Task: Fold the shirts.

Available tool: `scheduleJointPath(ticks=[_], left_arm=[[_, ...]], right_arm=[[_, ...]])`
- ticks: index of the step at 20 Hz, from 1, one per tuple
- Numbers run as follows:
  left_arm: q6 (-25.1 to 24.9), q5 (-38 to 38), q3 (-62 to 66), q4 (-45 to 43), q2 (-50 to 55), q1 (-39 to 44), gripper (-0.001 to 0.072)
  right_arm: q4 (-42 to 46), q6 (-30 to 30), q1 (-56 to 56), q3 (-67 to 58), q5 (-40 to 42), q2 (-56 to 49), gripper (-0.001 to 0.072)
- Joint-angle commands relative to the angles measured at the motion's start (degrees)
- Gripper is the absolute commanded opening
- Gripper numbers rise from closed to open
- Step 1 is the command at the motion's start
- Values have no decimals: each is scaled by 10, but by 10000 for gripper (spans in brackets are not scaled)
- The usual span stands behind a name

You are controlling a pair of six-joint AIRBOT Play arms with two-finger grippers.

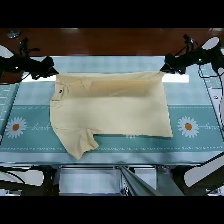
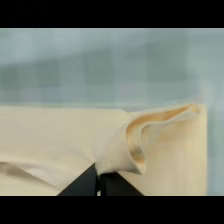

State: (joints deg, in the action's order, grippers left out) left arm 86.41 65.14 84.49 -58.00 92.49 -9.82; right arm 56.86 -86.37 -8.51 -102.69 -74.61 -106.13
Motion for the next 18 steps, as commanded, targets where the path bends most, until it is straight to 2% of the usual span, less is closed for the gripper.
scheduleJointPath(ticks=[1, 3, 5, 11, 12, 13, 14, 15, 16, 18], left_arm=[[-39, 111, -14, -16, 10, -11, 29], [-39, 132, -30, -43, 15, -11, 29], [-38, 136, -47, -67, 16, -11, 29], [-37, 146, -57, -71, 30, -13, 33], [-37, 150, -57, -71, 31, -11, 83], [-37, 165, -57, -71, 32, -8, 284], [-37, 191, -56, -72, 32, -5, 697], [-52, 227, -50, -82, 32, -5, 703], [-49, 257, -44, -98, 31, -8, 703], [-42, 279, -44, -121, 13, -20, 703]], right_arm=[[46, 25, -5, 2, -88, 1, 29], [90, 23, 10, 9, -89, -1, 29], [97, 27, 25, 20, -91, -5, 29], [134, 19, 43, 57, -108, -35, 30], [133, 19, 43, 57, -100, -35, 41], [129, 14, 43, 56, -99, -34, 229], [126, 16, 43, 53, -115, -33, 561], [133, 27, 43, 43, -140, -33, 625], [159, 30, 38, 25, -170, -29, 626], [181, -4, 10, 13, -177, 3, 626]])
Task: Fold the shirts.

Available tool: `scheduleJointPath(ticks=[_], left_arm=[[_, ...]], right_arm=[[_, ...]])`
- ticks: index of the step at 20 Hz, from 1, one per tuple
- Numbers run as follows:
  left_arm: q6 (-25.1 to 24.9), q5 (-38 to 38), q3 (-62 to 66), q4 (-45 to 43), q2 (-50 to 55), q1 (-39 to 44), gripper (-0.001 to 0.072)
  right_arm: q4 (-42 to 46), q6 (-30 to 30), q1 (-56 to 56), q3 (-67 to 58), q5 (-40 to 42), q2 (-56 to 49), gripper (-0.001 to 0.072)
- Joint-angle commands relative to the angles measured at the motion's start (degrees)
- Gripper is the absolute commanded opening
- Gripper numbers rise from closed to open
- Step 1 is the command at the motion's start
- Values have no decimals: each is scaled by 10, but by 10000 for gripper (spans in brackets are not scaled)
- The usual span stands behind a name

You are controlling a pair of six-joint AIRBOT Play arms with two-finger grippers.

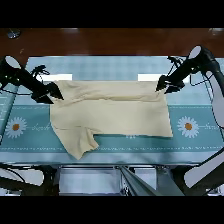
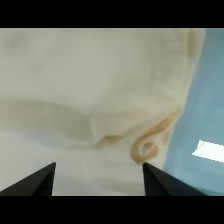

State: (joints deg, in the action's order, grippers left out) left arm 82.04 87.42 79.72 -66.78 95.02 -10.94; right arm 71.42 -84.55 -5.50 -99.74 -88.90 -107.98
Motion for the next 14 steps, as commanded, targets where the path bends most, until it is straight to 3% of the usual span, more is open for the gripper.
scheduleJointPath(ticks=[1, 4, 7, 10, 14], left_arm=[[2, 45, -8, -35, -34, -19, 703], [-26, -12, -111, -1, -122, -82, 702], [-74, -61, -282, 55, -208, -193, 702], [-56, -109, -425, 80, -273, -304, 703], [-110, -111, -492, 131, -309, -329, 703]], right_arm=[[35, -26, -37, -16, -41, 44, 626], [35, -8, -93, 71, 2, 151, 625], [-22, 5, -140, 304, 155, 312, 625], [-68, 39, -165, 501, 250, 446, 626], [-113, 55, -166, 607, 263, 490, 626]])
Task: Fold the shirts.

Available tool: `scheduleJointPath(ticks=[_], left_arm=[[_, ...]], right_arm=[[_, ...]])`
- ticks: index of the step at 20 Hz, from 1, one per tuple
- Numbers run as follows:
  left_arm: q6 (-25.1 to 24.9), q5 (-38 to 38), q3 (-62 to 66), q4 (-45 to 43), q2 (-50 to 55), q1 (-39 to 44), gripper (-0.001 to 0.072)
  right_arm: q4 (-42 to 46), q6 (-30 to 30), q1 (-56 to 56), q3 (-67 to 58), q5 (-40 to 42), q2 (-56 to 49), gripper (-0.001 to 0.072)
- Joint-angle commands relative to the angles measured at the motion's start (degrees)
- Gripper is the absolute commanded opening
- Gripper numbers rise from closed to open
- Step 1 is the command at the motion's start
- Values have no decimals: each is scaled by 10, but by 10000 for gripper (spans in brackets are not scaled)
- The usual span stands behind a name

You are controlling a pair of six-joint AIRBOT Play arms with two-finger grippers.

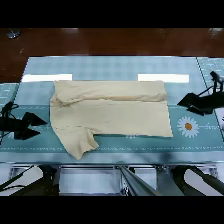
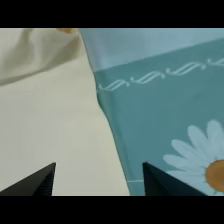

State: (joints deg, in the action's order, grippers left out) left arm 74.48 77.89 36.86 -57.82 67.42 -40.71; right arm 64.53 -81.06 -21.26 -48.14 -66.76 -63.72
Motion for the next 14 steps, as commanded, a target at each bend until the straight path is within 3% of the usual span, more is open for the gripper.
scheduleJointPath(ticks=[1, 5, 10, 14], left_arm=[[-35, -26, -72, 40, -37, -23, 703], [-37, -51, -97, 46, -40, 14, 702], [-75, -117, -173, 132, -38, 89, 701], [-93, -117, -176, 137, -36, 151, 701]], right_arm=[[-56, 25, -8, 99, 42, 47, 626], [-56, -4, -8, 102, 70, 47, 626], [-66, -35, -16, 99, 115, 47, 619], [-82, -34, -87, 80, 95, 47, 619]])
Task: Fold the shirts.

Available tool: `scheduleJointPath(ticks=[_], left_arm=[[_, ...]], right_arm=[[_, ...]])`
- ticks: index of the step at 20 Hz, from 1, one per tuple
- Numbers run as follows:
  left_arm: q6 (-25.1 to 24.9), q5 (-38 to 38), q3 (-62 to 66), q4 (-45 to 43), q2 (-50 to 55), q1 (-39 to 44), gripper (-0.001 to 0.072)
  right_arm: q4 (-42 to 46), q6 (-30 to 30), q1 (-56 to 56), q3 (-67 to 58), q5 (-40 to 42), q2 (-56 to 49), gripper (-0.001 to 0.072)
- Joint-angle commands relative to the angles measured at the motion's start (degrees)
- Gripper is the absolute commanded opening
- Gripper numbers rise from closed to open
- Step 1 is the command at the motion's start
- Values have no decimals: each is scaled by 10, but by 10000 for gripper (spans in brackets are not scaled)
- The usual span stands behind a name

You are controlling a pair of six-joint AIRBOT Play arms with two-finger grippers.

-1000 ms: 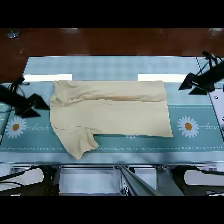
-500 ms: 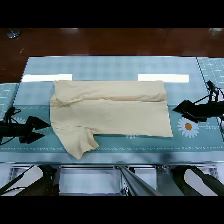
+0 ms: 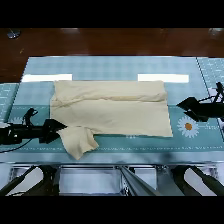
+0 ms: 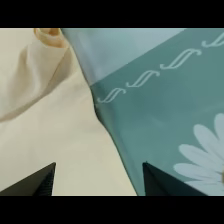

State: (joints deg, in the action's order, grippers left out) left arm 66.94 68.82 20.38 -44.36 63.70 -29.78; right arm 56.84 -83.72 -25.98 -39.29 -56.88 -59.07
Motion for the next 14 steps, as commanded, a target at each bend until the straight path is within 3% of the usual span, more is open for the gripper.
scheduleJointPath(ticks=[1, 4, 5, 6, 10, 14], left_arm=[[-23, -26, -11, 1, 2, 63, 700], [-22, -23, -11, -2, 2, 110, 676], [-22, -23, -11, -2, 2, 119, 441], [-24, -23, -11, -2, 2, 119, 37], [-22, -29, -6, 0, 2, 119, 29], [-22, -32, -5, 24, 1, 119, 29]], right_arm=[[17, -12, -60, -9, -20, 1, 618], [133, -50, -82, -2, -94, 1, 619], [150, -45, -82, 5, -118, 1, 619], [156, -32, -82, 14, -142, 1, 619], [112, -18, -77, 71, -165, 1, 619], [96, -14, 6, 109, -157, 1, 618]])
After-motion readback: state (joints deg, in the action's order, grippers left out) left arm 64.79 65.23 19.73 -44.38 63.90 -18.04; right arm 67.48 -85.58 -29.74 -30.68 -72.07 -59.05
